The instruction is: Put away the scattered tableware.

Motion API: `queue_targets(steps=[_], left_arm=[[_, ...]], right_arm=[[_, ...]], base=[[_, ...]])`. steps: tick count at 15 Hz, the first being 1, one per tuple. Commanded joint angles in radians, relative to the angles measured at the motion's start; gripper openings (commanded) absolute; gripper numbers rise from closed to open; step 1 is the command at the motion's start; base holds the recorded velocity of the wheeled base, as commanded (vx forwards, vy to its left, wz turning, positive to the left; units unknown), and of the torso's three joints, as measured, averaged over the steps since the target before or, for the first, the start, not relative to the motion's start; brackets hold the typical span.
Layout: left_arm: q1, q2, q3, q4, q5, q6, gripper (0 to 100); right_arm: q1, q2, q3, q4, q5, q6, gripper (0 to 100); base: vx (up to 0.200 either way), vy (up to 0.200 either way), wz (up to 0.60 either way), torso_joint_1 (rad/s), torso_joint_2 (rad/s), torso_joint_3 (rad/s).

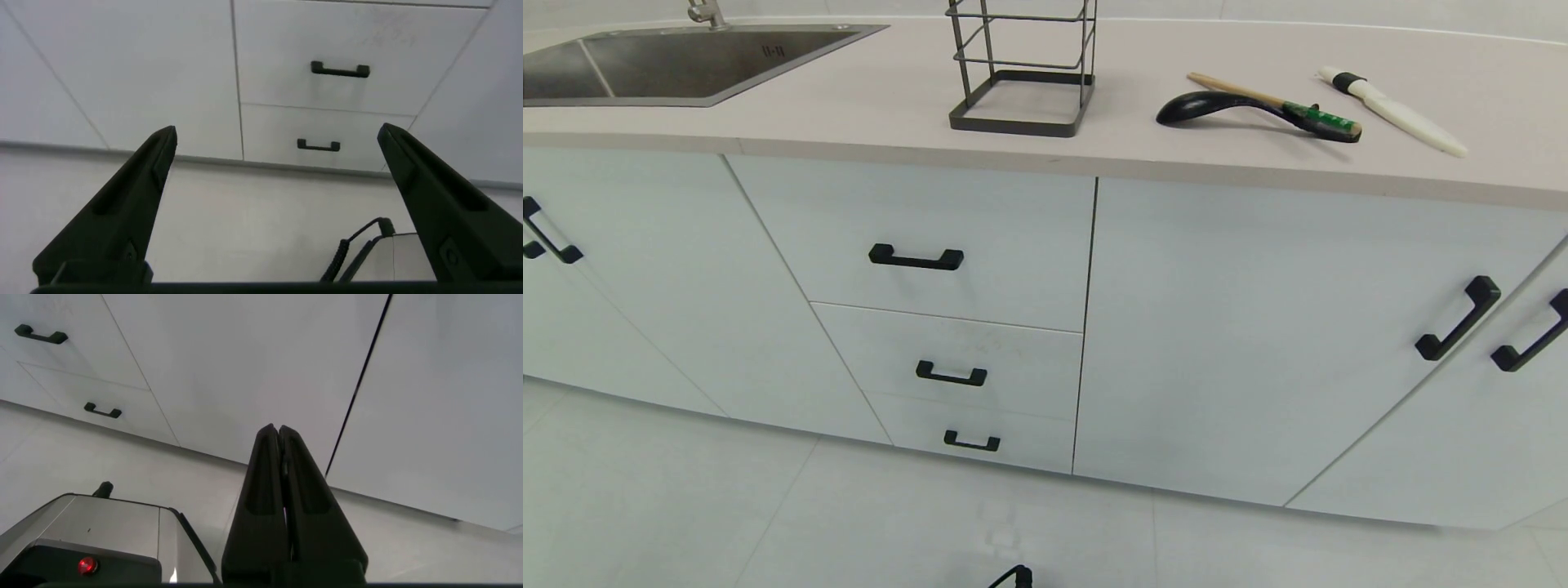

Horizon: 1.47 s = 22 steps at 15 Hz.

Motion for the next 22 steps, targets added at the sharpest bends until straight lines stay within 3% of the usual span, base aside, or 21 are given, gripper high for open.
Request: queue_targets(steps=[1, 2, 3, 4, 5, 7, 8, 9, 10, 11, 13, 14, 15, 16, 17, 18, 19, 20, 22], left_arm=[[0.0, 0.001, 0.0, -0.042, -0.007, 0.01, 100], [0.0, 0.001, 0.0, -0.214, -0.016, 0.025, 100], [-0.001, 0.001, 0.0, -0.235, -0.038, 0.029, 100], [-0.003, 0.004, -0.02, -0.264, -0.137, 0.039, 100], [-0.012, 0.076, -0.106, -0.247, -0.219, 0.068, 100], [-0.038, 0.308, -0.241, -0.224, -0.304, 0.214, 100], [-0.058, 0.458, -0.295, -0.218, -0.383, 0.338, 100], [-0.063, 0.535, -0.318, -0.218, -0.39, 0.432, 100], [-0.087, 0.609, -0.348, -0.215, -0.392, 0.541, 100], [-0.147, 0.682, -0.387, -0.215, -0.392, 0.627, 100], [-0.25, 0.776, -0.42, -0.189, -0.387, 0.722, 100], [-0.279, 0.805, -0.422, -0.177, -0.383, 0.75, 100], [-0.32, 0.862, -0.422, -0.129, -0.352, 0.828, 100], [-0.33, 0.882, -0.419, -0.095, -0.334, 0.869, 100], [-0.33, 0.882, -0.419, -0.095, -0.334, 0.869, 100], [-0.351, 0.935, -0.417, 0.072, -0.24, 0.992, 100], [-0.379, 0.966, -0.422, 0.076, -0.197, 1.013, 100], [-0.408, 1.035, -0.453, 0.066, -0.165, 1.013, 100], [-0.42, 1.189, -0.474, 0.007, -0.168, 1.026, 100]], right_arm=[[0.0, 0.002, 0.0, 0.0, 0.001, 0.0, 0], [0.0, 0.002, 0.0, 0.0, 0.0, 0.0, 0], [0.0, 0.002, 0.0, 0.0, 0.0, 0.0, 0], [0.0, 0.002, 0.0, 0.0, 0.0, 0.0, 0], [0.0, 0.002, 0.0, 0.0, 0.0, 0.0, 0], [0.0, 0.002, 0.0, 0.0, 0.0, 0.0, 0], [0.0, 0.002, 0.0, 0.0, 0.0, 0.0, 0], [0.0, 0.002, 0.0, 0.0, 0.0, 0.0, 0], [0.0, 0.002, 0.0, 0.0, 0.0, 0.0, 0], [0.0, 0.002, 0.0, 0.0, 0.0, 0.0, 0], [0.0, 0.002, 0.0, 0.0, 0.0, -0.002, 0], [0.0, 0.002, 0.0, 0.0, 0.0, -0.002, 0], [0.0, 0.002, 0.0, 0.0, 0.0, -0.002, 0], [0.0, 0.002, 0.0, 0.0, 0.0, -0.002, 0], [0.0, 0.002, 0.0, 0.0, 0.0, -0.002, 0], [0.0, 0.002, 0.0, 0.0, 0.0, -0.002, 0], [0.0, 0.002, 0.0, 0.0, 0.0, -0.002, 0], [0.0, 0.002, 0.0, 0.0, 0.0, -0.002, 0], [0.0, 0.002, 0.0, 0.0, 0.0, -0.002, 0]], base=[[0.0, 0.0, 0.0, 0.0, 0.0, 0.0], [0.0, 0.0, 0.0, 0.0, 0.0, 0.0], [0.0, 0.0, 0.0, 0.0, 0.0, 0.0], [0.0, 0.0, 0.0, 0.0, 0.0, 0.0], [0.0, 0.0, 0.0, 0.0, 0.0, 0.0], [0.0, 0.0, 0.0, 0.0, 0.0, 0.0], [0.0, 0.0, 0.0, 0.0, 0.0, 0.0], [0.0, 0.0, 0.0, 0.0, 0.0, 0.0], [0.0, 0.0, 0.0, 0.0, 0.0, 0.0], [0.0, 0.0, 0.0, 0.0, 0.0, 0.0], [0.0, 0.0, 0.0, 0.0, 0.0, 0.0], [0.0, 0.0, 0.0, 0.0, 0.0, 0.0], [0.0, 0.0, 0.0, 0.0, 0.0, 0.0], [0.0, 0.0, 0.0, 0.0, 0.0, 0.0], [0.0, 0.0, 0.0, 0.0, 0.0, 0.0], [0.0, 0.0, 0.0, 0.0, 0.0, 0.0], [0.0, 0.0, 0.0, 0.0, 0.0, 0.0], [0.0, 0.0, 0.0, 0.0, 0.0, 0.0], [0.0, 0.0, 0.0, 0.0, 0.0, 0.0]])
